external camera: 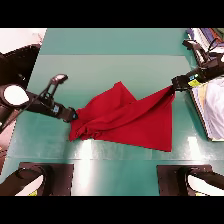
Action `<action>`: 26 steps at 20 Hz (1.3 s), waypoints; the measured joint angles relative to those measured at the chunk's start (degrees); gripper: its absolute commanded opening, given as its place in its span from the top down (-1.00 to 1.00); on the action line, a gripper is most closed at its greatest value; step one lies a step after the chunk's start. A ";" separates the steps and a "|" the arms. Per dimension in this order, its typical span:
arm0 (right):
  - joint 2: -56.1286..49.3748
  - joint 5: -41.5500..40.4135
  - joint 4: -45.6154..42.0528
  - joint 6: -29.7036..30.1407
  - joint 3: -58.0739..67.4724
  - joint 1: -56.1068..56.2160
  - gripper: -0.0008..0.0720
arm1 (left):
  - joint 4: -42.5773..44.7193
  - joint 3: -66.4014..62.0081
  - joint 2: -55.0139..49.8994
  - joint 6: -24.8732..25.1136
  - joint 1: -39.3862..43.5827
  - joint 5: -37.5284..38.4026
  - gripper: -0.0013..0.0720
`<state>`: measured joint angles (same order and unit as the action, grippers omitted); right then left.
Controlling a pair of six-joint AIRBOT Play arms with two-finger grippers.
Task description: Fold the shirts.
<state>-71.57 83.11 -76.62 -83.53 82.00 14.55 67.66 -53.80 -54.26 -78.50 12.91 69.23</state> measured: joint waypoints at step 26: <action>0.42 -0.52 0.52 -0.07 -0.35 0.00 0.94 | -16.85 -8.33 -32.00 7.21 -3.23 -17.25 0.87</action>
<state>-71.16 82.59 -76.09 -83.59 81.65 14.55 50.81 -62.13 -86.26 -71.29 9.67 51.99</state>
